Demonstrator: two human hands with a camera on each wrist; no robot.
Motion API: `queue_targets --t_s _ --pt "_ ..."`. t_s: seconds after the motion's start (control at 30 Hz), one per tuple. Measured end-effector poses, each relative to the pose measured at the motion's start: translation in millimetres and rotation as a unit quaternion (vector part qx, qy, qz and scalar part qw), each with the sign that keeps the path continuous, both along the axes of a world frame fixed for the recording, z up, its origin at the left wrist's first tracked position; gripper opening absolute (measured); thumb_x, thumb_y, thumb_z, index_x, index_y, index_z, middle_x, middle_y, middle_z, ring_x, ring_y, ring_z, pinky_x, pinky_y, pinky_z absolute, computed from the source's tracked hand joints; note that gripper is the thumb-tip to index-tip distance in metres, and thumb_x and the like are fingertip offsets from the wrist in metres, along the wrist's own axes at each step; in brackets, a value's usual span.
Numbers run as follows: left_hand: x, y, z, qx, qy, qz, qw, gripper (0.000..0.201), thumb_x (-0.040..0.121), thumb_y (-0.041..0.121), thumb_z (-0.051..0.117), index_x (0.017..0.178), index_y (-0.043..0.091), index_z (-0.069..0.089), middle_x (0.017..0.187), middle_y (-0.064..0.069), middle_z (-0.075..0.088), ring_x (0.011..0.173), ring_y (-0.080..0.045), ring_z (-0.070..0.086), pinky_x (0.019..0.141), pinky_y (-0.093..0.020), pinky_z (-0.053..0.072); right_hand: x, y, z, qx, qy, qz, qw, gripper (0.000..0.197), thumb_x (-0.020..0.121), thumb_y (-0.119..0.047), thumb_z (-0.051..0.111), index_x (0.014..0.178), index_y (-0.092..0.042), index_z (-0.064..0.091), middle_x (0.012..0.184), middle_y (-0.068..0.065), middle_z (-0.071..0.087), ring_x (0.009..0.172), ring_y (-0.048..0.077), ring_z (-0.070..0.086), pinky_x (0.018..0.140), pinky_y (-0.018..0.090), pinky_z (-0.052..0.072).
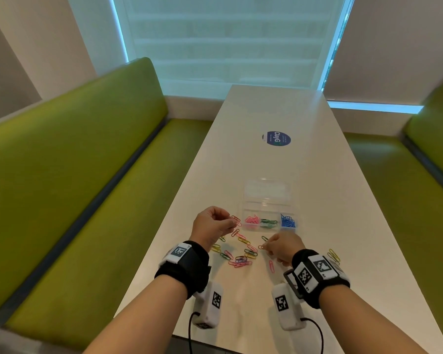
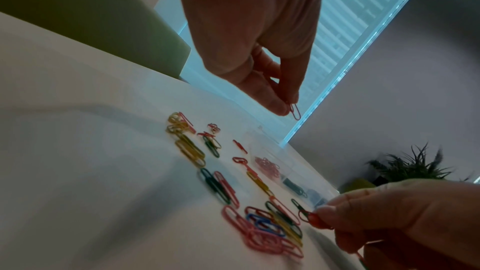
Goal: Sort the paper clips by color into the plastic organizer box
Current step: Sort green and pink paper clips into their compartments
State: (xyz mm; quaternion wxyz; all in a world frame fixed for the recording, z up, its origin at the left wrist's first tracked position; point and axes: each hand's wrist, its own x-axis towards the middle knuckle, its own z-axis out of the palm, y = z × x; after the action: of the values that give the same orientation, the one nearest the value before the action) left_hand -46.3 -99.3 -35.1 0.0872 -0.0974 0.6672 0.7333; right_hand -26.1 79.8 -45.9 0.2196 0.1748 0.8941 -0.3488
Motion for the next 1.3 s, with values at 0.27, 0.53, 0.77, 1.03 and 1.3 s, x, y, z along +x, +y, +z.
queue_targets --t_s 0.27,0.53,0.77,1.03,1.3 --pt "-4.0 4.3 -2.6 0.002 0.000 -0.013 1.000 0.018 0.084 -0.008 0.063 0.077 0.007 0.055 0.076 -0.011 0.065 0.068 -0.019 0.066 0.062 -0.021 0.058 -7.3 -5.0 17.7 -0.056 0.112 0.006 0.992 0.022 0.091 -0.024 0.059 0.108 -0.015 0.068 0.083 -0.004 0.061 0.059 0.008 0.050 0.045 0.017 0.040" --pt "-9.7 17.5 -0.8 -0.008 0.015 -0.029 0.999 0.016 0.085 -0.005 0.064 0.080 0.008 0.056 0.078 -0.012 0.065 0.065 -0.018 0.066 0.063 -0.023 0.057 -28.0 -17.4 31.5 -0.094 0.127 0.053 0.986 0.019 0.090 -0.024 0.061 0.099 -0.009 0.070 0.074 -0.005 0.063 0.055 0.009 0.052 0.046 0.020 0.042" --pt "-16.5 1.8 -8.7 -0.150 0.020 -0.025 0.988 0.014 0.087 0.007 0.064 0.084 0.018 0.057 0.082 0.000 0.062 0.069 -0.012 0.060 0.060 -0.023 0.054 -50.6 -7.3 27.5 0.078 0.161 0.078 0.981 0.022 0.092 -0.020 0.055 0.099 -0.011 0.073 0.103 0.003 0.071 0.093 0.016 0.063 0.082 0.025 0.049" --pt "-14.6 -6.3 -15.9 -0.275 -0.019 -0.068 0.959 0.008 0.086 0.013 0.067 0.088 0.015 0.060 0.081 0.002 0.058 0.076 -0.016 0.058 0.056 -0.018 0.051 -59.9 -15.8 17.5 0.084 0.156 0.077 0.981 0.024 0.093 -0.019 0.053 0.105 -0.010 0.072 0.112 0.007 0.070 0.103 0.020 0.063 0.093 0.031 0.050" --pt "-13.2 -1.6 -16.1 -0.352 0.003 -0.110 0.929 0.015 0.087 0.017 0.066 0.100 0.009 0.067 0.092 -0.002 0.064 0.087 -0.017 0.061 0.074 -0.023 0.053 -40.1 2.2 27.6 0.063 0.204 0.056 0.975 0.021 0.092 -0.021 0.056 0.102 -0.014 0.072 0.108 0.000 0.070 0.101 0.013 0.061 0.080 0.015 0.037"
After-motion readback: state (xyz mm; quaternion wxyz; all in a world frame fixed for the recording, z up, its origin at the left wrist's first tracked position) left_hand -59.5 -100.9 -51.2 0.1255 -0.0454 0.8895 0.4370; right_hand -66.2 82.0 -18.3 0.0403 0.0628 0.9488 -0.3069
